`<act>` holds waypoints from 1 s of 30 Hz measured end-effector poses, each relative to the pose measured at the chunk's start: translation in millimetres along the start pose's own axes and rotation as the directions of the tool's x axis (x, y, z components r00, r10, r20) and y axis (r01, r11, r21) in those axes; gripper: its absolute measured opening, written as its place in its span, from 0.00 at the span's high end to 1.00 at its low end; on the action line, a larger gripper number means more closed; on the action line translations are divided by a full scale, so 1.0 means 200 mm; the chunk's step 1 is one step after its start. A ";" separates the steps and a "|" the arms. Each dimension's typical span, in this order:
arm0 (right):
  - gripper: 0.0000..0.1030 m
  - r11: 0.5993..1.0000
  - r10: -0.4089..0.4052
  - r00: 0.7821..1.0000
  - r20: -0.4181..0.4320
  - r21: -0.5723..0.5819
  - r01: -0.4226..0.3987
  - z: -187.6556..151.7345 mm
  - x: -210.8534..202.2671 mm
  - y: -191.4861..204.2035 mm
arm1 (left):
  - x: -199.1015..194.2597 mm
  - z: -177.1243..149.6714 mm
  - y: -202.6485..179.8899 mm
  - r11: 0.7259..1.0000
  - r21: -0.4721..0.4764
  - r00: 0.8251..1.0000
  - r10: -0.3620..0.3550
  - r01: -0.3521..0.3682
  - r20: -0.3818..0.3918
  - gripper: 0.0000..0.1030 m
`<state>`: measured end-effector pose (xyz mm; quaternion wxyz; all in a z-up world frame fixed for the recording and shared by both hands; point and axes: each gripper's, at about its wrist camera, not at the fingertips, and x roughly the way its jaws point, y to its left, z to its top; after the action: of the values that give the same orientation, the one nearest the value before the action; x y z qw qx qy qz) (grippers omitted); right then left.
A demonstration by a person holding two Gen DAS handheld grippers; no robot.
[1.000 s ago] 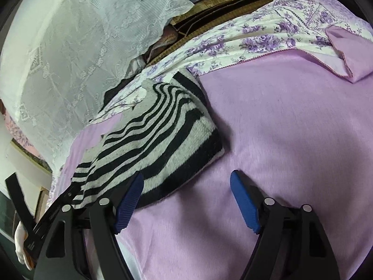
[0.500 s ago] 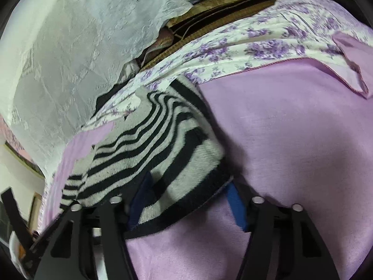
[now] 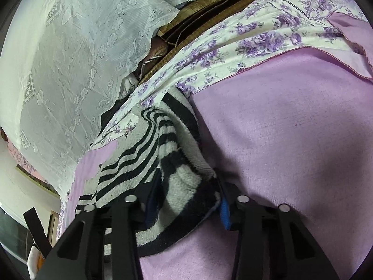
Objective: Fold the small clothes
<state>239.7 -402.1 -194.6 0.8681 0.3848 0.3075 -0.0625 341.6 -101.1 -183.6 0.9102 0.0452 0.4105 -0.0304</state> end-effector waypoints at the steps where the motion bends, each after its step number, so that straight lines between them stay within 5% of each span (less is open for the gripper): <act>1: 0.67 1.000 0.008 1.000 0.001 0.001 -0.008 0.00 0.00 0.00 | 0.00 0.00 0.00 1.000 0.003 1.000 0.002 -0.002 0.001 0.04; 13: 0.71 1.000 -0.017 0.999 -0.036 0.009 0.017 0.01 -0.01 0.04 | -0.14 -0.01 0.11 1.000 0.020 0.999 0.000 -0.001 0.043 0.04; 21: 0.56 0.992 -0.017 0.997 -0.076 0.120 0.026 0.02 0.08 0.02 | -0.27 -0.01 0.41 0.984 0.065 0.980 0.159 -0.168 0.119 0.04; 30: 0.41 0.999 -0.049 0.996 -0.080 -0.005 0.049 0.03 0.14 0.11 | -0.12 -0.05 0.77 0.984 -0.176 1.000 0.023 -0.024 -0.007 0.04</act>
<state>271.5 -387.4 -194.4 0.8539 0.3778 0.3514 -0.0679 332.4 54.2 -164.0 0.9099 -0.0306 0.4134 0.0169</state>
